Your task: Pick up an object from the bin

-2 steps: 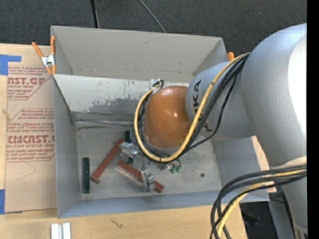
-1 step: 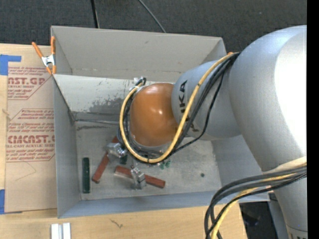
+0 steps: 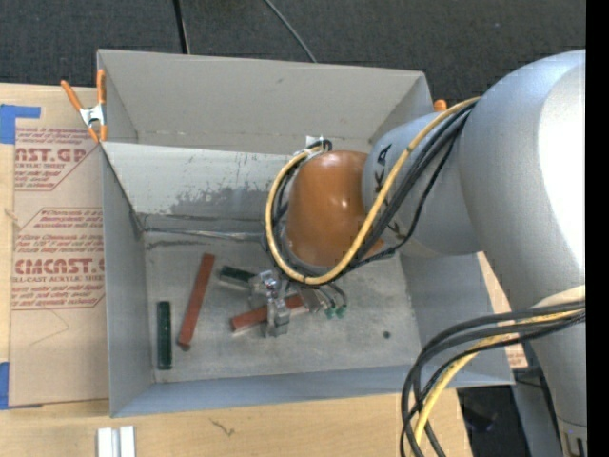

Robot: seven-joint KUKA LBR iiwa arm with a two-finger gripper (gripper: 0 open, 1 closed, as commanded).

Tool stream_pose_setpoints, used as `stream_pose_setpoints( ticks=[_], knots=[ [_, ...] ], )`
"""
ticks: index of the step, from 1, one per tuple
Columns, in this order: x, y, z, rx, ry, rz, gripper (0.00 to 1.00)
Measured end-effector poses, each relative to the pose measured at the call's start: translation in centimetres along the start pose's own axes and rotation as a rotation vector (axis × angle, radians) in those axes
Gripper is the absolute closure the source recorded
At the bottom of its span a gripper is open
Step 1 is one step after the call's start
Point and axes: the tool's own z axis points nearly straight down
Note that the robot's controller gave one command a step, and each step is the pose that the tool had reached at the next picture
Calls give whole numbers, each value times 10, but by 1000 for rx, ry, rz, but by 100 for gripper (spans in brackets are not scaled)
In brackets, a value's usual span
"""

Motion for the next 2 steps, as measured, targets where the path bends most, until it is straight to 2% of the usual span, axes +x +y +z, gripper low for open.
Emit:
stream_pose_setpoints(
  ticks=[1, 2],
  knots=[
    [0, 0, 0, 0, 0, 0, 100],
    [7, -8, -53, -1, 7, -4, 100]
  ],
)
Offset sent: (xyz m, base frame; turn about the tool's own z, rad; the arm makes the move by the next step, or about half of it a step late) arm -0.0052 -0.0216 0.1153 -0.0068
